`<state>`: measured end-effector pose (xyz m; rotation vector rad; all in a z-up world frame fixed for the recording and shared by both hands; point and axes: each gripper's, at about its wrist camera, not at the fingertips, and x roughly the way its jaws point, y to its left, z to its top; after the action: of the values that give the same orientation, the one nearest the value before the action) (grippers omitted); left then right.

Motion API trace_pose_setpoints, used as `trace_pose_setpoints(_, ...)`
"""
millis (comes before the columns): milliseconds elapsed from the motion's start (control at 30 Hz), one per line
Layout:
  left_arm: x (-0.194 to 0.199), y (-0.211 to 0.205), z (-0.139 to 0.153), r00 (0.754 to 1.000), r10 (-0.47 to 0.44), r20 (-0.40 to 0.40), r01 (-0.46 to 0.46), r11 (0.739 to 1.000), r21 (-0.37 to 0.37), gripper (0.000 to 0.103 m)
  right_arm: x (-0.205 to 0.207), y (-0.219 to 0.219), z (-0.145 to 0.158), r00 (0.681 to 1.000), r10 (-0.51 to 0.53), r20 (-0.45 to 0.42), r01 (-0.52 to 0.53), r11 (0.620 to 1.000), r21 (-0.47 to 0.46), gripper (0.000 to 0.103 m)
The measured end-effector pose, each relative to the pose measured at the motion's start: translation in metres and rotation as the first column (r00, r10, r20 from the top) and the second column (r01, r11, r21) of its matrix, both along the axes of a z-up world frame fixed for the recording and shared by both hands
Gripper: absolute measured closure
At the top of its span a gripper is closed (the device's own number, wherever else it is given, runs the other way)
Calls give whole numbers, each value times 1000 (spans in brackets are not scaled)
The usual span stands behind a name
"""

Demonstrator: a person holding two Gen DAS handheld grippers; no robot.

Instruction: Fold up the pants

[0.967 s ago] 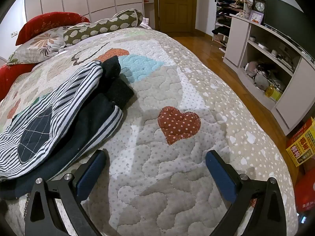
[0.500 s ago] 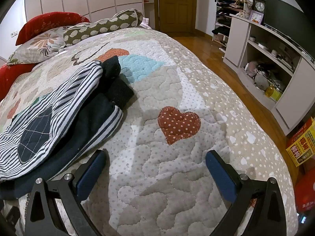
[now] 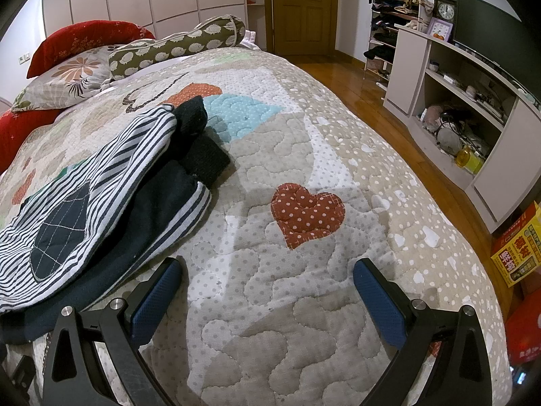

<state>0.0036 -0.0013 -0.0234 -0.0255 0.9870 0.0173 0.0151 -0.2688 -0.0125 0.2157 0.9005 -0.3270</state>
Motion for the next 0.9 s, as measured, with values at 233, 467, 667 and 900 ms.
trace_pose_setpoints(233, 1, 1, -2, 1000, 0, 3, 0, 1000, 4, 0, 0, 0, 0, 1000, 0, 0, 0, 1000, 0, 1)
trace_pose_setpoints(467, 5, -1, -1, 1000, -2, 9, 2, 1000, -5, 0, 0, 0, 0, 1000, 0, 0, 0, 1000, 0, 1)
trace_pose_setpoints(667, 3, -1, -1, 999, -5, 33, 6, 1000, -3, 0, 0, 0, 0, 1000, 0, 0, 0, 1000, 0, 1)
trace_pose_setpoints(900, 3, 0, -3, 999, -8, 40, 8, 1000, -5, 0, 0, 0, 0, 1000, 0, 0, 0, 1000, 0, 1)
